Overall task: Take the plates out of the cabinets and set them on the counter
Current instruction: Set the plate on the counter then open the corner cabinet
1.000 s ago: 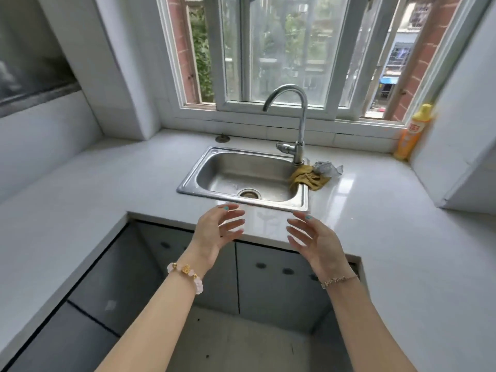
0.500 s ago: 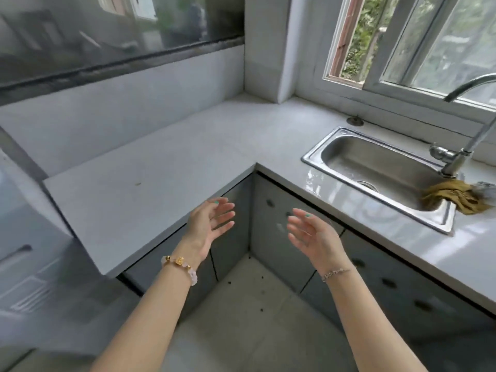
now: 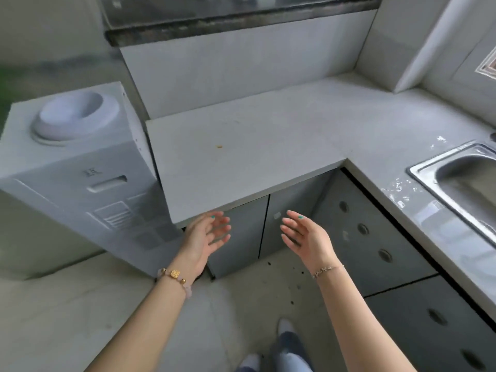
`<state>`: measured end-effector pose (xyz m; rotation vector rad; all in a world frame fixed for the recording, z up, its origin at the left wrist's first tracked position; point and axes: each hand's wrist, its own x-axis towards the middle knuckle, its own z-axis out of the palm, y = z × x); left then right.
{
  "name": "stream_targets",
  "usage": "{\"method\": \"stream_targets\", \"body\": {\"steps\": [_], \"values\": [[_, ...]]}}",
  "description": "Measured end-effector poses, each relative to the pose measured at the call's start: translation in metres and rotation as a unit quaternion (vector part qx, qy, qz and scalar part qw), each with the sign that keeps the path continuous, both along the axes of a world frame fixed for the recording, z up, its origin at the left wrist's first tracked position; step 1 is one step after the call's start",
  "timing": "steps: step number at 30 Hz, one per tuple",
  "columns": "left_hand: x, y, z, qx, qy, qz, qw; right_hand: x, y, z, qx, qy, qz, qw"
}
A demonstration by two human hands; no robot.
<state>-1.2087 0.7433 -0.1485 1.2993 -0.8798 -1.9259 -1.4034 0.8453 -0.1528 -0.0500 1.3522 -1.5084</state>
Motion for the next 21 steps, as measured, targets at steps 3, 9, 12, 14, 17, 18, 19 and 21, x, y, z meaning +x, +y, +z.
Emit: {"method": "stream_targets", "body": {"steps": [3,9,12,14,17,18,19,21], "values": [[-0.005,0.002,-0.017,0.049,0.001,0.024,0.999,-0.010,-0.015,-0.012,0.017,-0.019,0.024,0.999],[-0.061,0.006,-0.053,0.239,0.131,0.081,0.959,-0.050,-0.033,-0.029,0.051,-0.054,0.041,0.996],[-0.097,0.001,-0.077,0.272,0.178,0.151,0.934,-0.072,-0.036,-0.038,0.056,-0.063,0.056,0.995],[-0.120,-0.006,-0.092,0.274,0.197,0.192,0.922,-0.085,-0.039,-0.046,0.066,-0.064,0.075,0.993],[-0.143,-0.020,-0.107,0.275,0.241,0.249,0.897,-0.099,-0.043,-0.055,0.084,-0.067,0.092,0.990],[-0.150,-0.023,-0.110,0.275,0.254,0.266,0.888,-0.105,-0.044,-0.058,0.088,-0.069,0.097,0.989],[-0.156,-0.026,-0.113,0.272,0.264,0.279,0.882,-0.110,-0.045,-0.061,0.092,-0.073,0.100,0.988],[-0.167,-0.032,-0.115,0.262,0.284,0.298,0.873,-0.119,-0.047,-0.066,0.095,-0.079,0.101,0.987]]}}
